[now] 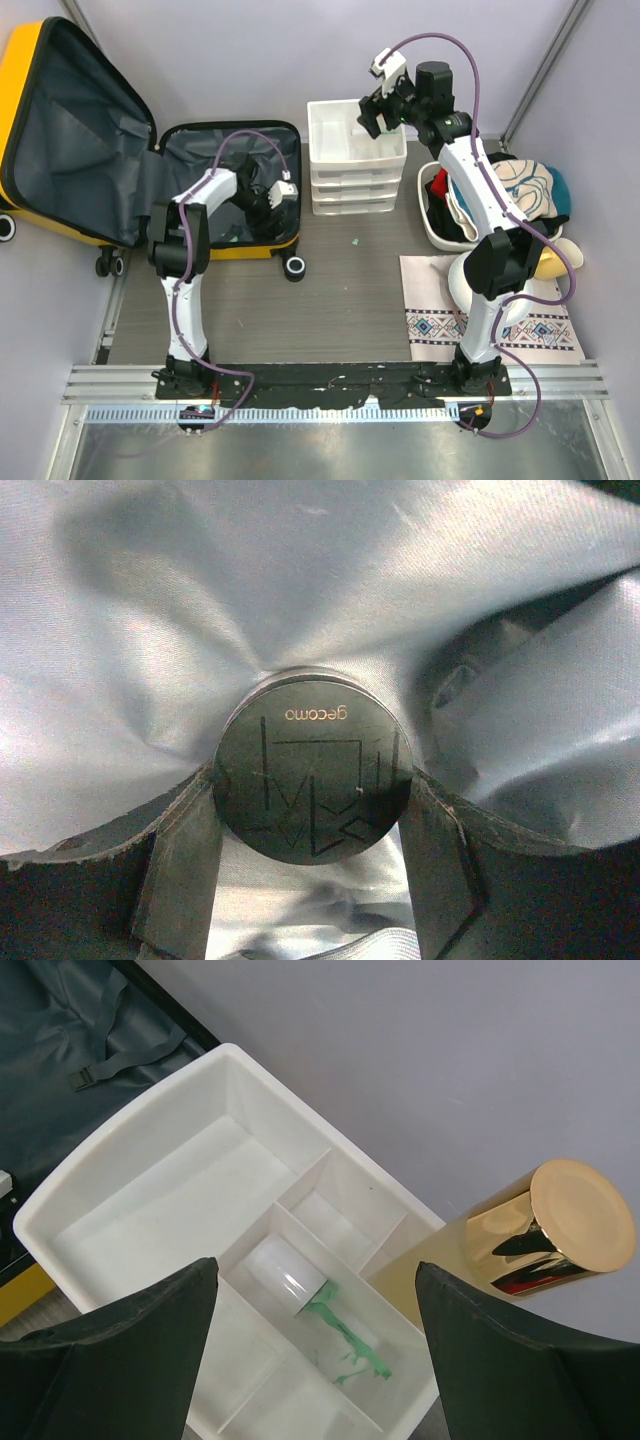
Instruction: Open, take out, and arrange the luggage
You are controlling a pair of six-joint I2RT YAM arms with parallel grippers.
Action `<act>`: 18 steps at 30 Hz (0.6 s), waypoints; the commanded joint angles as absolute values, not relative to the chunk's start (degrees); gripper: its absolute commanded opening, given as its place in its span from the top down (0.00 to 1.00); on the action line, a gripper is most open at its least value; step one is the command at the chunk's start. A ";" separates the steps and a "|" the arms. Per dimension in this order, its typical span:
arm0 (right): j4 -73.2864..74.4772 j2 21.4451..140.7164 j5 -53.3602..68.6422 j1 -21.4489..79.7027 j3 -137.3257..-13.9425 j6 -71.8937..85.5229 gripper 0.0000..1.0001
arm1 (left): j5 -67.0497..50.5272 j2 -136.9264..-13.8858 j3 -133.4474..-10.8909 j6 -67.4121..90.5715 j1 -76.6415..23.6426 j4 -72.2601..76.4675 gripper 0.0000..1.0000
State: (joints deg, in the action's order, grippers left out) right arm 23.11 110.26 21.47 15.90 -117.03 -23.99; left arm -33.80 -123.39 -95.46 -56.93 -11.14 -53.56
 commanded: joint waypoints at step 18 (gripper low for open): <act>12.49 102.66 18.02 15.29 -111.19 -16.80 0.14 | -40.09 -116.18 -123.70 -29.48 -8.43 -48.43 0.82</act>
State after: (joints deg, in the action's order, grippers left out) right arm 20.75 108.07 20.23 15.88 -112.07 -21.96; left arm -38.68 -120.16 -111.11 -41.67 -5.87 -52.47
